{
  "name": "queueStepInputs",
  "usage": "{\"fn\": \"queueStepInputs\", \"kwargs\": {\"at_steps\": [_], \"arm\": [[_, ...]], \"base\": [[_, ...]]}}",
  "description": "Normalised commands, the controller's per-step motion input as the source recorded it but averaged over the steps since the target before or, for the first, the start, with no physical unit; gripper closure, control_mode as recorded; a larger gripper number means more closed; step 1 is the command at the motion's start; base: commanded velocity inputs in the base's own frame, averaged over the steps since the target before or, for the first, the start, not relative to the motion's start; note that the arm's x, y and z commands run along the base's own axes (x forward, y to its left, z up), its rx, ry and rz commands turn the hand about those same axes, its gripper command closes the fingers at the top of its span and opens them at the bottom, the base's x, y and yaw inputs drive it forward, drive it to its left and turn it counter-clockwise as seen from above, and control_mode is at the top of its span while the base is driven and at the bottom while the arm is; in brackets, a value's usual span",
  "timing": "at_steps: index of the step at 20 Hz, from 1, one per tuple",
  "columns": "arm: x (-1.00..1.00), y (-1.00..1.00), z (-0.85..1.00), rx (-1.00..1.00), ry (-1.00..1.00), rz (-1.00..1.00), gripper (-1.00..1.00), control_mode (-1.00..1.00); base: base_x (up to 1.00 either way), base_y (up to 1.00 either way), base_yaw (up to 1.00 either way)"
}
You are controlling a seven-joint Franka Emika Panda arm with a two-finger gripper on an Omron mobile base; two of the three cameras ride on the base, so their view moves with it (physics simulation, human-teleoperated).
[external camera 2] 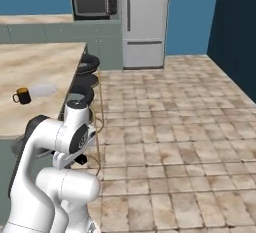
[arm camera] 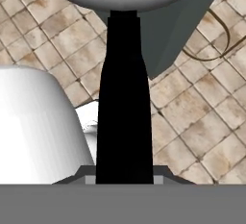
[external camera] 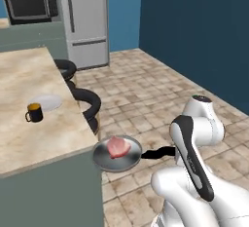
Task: Pick up the pan with the steak in it and place it on the dining table. Then place the steak on the plate.
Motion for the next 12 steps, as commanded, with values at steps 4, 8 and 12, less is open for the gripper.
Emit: {"fn": "queueStepInputs", "kwargs": {"at_steps": [4,8,12], "arm": [[0.0,0.0,0.0,0.0,0.0,0.0,1.0,1.0],[0.0,0.0,0.0,0.0,0.0,0.0,1.0,1.0],[0.0,0.0,0.0,0.0,0.0,0.0,1.0,1.0]], "base": [[-0.04,0.0,0.32],[-0.03,0.0,0.28],[-0.03,0.0,0.11]]}}
